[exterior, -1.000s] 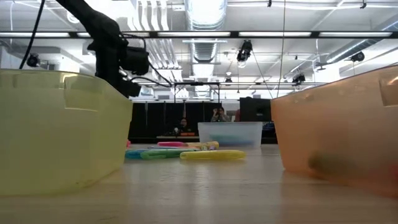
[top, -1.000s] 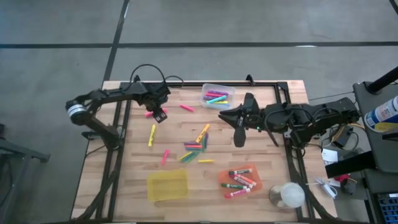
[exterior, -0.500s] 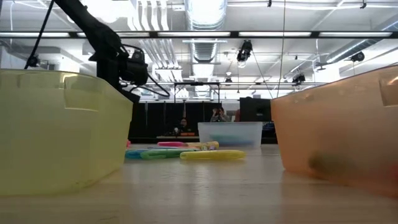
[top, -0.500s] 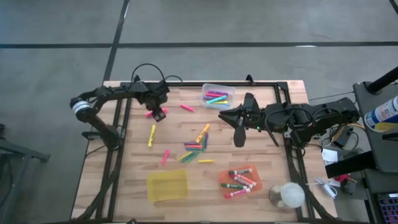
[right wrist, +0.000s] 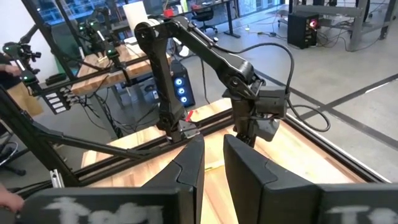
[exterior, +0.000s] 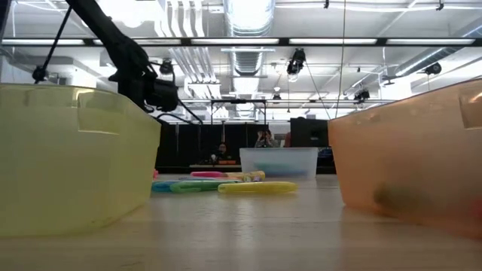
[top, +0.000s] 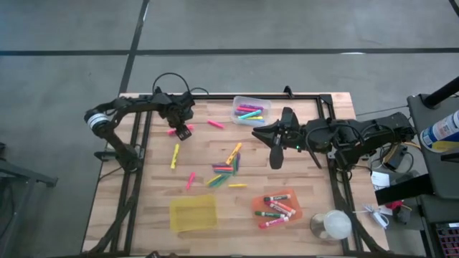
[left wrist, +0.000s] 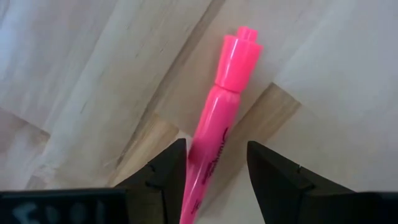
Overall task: Pick & Place Markers
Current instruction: Put the pink highlighter pen into the transparent bin
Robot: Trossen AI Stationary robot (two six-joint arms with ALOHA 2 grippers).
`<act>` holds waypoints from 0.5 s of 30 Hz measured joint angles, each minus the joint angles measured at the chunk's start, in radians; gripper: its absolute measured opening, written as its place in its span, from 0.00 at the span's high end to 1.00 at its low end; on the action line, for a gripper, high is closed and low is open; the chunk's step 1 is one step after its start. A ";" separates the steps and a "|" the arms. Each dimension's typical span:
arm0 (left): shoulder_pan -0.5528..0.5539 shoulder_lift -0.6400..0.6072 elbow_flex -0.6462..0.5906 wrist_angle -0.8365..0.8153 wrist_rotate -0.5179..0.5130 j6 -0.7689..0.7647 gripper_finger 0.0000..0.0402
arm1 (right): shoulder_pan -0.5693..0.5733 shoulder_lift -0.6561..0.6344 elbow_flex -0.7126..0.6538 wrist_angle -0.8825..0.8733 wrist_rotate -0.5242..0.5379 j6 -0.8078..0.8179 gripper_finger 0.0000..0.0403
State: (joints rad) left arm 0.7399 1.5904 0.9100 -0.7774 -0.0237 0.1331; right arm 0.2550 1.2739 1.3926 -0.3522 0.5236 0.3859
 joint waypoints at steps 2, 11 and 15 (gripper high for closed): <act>0.000 0.013 0.000 0.000 0.004 -0.002 0.59 | 0.000 0.000 0.000 0.000 0.000 0.000 0.86; 0.000 0.052 0.002 0.010 0.001 -0.002 0.67 | 0.000 0.000 0.000 0.018 0.003 0.000 0.86; -0.001 0.047 0.002 0.011 -0.009 -0.004 0.79 | -0.001 0.000 0.000 0.030 0.003 0.000 0.86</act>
State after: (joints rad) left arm 0.7387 1.6376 0.9121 -0.7660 -0.0323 0.1291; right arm 0.2543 1.2736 1.3926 -0.3222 0.5266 0.3859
